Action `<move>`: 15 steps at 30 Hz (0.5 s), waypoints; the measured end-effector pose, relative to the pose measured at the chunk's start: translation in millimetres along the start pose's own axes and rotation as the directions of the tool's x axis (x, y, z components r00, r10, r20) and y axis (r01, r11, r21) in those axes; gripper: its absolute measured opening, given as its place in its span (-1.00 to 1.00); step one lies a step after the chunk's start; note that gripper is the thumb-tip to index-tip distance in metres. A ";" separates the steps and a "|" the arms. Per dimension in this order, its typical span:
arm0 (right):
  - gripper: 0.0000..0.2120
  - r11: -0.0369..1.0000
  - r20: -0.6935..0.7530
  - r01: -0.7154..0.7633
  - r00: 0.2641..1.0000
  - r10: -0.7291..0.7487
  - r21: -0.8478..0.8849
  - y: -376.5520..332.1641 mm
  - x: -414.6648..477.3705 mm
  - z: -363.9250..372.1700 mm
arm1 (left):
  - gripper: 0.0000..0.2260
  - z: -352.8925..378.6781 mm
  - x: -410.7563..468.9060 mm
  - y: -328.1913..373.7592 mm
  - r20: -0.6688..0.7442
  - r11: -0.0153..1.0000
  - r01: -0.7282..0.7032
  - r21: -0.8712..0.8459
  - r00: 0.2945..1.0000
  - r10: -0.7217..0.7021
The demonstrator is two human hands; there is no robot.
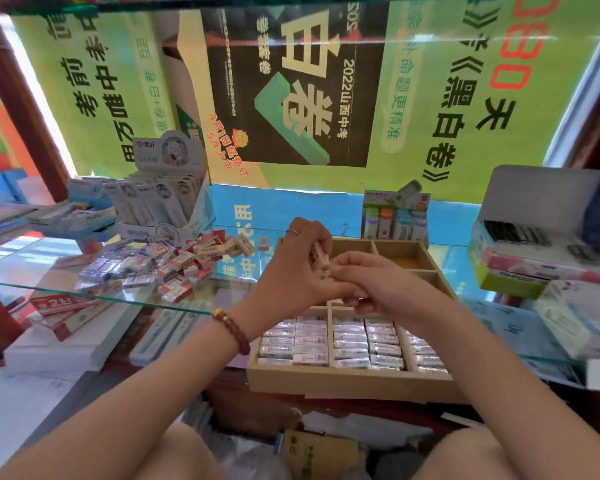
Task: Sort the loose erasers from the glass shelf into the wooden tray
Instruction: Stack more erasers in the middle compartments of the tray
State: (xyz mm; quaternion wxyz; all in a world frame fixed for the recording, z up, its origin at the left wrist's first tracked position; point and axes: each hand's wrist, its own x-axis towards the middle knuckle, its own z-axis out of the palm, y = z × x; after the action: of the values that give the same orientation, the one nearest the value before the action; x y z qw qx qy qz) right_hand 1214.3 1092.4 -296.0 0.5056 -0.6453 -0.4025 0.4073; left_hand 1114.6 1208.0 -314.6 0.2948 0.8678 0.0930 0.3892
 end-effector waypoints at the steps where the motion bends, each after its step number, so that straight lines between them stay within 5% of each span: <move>1: -0.94 0.997 -0.033 0.023 0.999 -0.025 -0.075 0.9 -2.3 -8.4 | -0.61 3.7 -0.6 -0.4 0.023 0.999 0.040 -0.019 0.999 -0.039; 4: -0.93 0.923 -0.160 0.117 0.969 -0.186 -0.367 6.7 -9.1 -43.5 | -0.72 17.7 0.3 -3.4 0.065 0.980 0.183 -0.080 0.982 -0.178; 7: -0.91 0.732 -0.279 -0.016 0.930 -0.239 -0.681 26.1 -13.6 -82.6 | -0.86 31.5 2.1 -1.9 0.230 0.981 0.165 0.098 0.956 -0.184; 11: -0.86 0.694 -0.321 -0.129 0.935 -0.153 -0.708 44.4 -21.3 -112.0 | -0.93 52.5 5.6 7.4 0.423 0.972 0.060 0.227 0.893 -0.154; 15: -0.79 0.706 -0.335 -0.167 0.936 -0.105 -0.688 54.2 -24.1 -122.5 | -0.75 78.6 6.7 11.7 0.461 0.914 -0.079 0.397 0.879 -0.124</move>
State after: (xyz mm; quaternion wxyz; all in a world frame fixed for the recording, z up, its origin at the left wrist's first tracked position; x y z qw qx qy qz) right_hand 1326.1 1021.3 -327.1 0.2759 -0.8578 -0.4198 0.1091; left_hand 1175.8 1166.6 -344.7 0.1274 0.9772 0.1062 0.1327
